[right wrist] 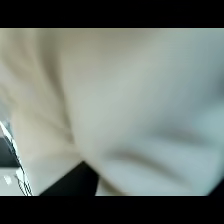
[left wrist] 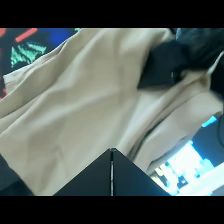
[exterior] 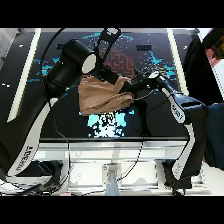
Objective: Fold the clothes and pants, and hang the long-sleeved shirts on hangers.
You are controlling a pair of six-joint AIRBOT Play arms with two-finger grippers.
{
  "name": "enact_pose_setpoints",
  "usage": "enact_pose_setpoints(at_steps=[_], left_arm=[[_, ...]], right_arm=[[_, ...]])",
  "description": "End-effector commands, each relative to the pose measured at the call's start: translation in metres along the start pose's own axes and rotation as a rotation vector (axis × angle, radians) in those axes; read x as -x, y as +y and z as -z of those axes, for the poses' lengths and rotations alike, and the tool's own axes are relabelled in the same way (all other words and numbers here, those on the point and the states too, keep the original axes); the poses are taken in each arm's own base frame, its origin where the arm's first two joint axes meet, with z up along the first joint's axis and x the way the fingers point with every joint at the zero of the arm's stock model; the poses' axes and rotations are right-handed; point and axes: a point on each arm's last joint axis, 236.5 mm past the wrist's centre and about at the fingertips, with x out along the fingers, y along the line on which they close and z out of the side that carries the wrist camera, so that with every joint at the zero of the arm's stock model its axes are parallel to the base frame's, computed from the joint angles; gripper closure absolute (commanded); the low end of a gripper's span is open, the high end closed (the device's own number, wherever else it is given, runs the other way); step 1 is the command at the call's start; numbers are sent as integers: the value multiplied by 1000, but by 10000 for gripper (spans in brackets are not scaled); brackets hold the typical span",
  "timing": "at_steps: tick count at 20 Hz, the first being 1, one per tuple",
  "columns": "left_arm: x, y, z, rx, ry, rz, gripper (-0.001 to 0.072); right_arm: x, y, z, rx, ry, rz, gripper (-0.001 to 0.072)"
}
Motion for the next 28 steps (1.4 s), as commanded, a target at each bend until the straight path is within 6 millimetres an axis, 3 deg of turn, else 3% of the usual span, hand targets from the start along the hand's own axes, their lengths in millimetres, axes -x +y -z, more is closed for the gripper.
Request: enact_pose_setpoints(at_steps=[1,4,7,11,17,21,24,26,28], left_arm=[[1,1,1,0,2,-2,693],[2,1,0,1,0,-1,693],[21,1,-5,4,-39,4,694],[75,7,-16,21,-145,12,694],[165,20,-19,78,-314,33,693],[215,30,-15,88,-413,28,693],[242,35,-10,96,-466,29,693],[253,41,-8,91,-488,14,694],[259,41,-7,63,-498,7,693]], right_arm=[[-16,28,7,102,10,-59,669],[3,42,-2,140,-34,-78,670],[56,63,-24,180,-148,-87,670],[167,80,-49,245,-361,-21,670],[360,40,-47,134,-714,216,670],[484,-6,-6,-36,-943,347,669],[558,-57,56,-199,-1034,526,669],[596,-86,109,-335,-1072,647,670],[618,-105,155,-476,-1099,744,670]])
